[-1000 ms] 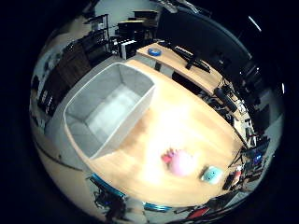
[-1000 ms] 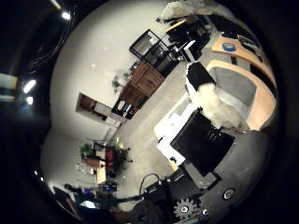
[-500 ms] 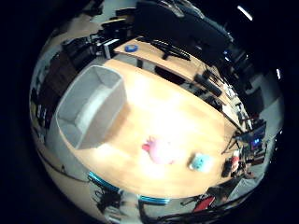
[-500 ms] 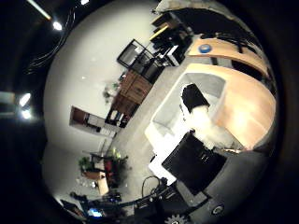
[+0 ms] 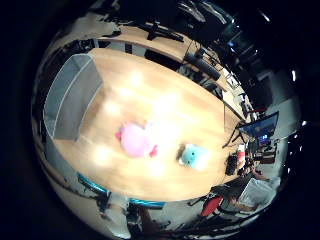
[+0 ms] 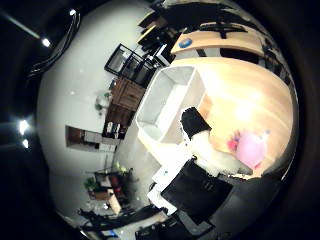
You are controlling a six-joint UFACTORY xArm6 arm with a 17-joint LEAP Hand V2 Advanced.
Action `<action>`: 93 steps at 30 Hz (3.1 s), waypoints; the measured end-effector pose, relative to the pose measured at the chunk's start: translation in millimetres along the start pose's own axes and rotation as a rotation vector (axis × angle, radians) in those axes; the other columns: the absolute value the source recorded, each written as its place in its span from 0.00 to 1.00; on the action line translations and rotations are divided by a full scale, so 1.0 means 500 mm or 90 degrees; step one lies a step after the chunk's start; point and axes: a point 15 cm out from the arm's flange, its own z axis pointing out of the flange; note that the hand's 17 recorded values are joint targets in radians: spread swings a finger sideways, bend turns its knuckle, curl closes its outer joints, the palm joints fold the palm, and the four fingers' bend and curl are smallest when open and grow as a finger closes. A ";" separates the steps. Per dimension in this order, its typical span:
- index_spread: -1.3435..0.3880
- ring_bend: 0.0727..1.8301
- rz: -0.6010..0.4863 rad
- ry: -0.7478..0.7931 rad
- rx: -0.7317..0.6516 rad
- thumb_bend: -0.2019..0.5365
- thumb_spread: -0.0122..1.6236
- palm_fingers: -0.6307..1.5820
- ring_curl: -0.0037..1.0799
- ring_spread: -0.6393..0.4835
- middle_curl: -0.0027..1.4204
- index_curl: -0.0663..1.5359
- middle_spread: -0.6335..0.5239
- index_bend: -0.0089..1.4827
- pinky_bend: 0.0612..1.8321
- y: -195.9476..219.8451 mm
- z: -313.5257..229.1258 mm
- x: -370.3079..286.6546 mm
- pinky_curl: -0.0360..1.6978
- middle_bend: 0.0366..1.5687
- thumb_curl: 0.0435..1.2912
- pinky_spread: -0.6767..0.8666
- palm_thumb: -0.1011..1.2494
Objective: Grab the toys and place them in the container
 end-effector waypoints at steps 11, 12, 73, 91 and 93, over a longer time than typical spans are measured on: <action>0.44 0.36 0.076 -0.036 -0.076 0.23 0.60 0.45 0.20 0.32 0.21 0.27 0.29 0.13 0.46 0.057 0.115 0.120 0.02 0.10 0.29 0.52 0.40; 0.44 0.36 0.079 -0.041 -0.084 0.23 0.60 0.44 0.20 0.32 0.21 0.27 0.29 0.13 0.45 0.061 0.126 0.125 0.02 0.10 0.28 0.52 0.40; 0.44 0.65 0.205 -0.118 -0.265 0.46 0.65 0.84 0.47 0.27 0.45 0.41 0.14 0.43 0.79 0.221 0.480 0.257 0.20 0.50 0.47 0.23 0.87; 0.50 0.75 0.203 -0.108 -0.230 0.40 0.63 0.73 0.66 0.30 0.67 0.63 0.19 0.67 0.89 0.195 0.443 0.257 0.30 0.68 0.59 0.30 0.89; 0.51 0.75 0.203 -0.108 -0.230 0.39 0.63 0.72 0.67 0.30 0.68 0.64 0.20 0.68 0.89 0.195 0.443 0.257 0.31 0.68 0.60 0.30 0.89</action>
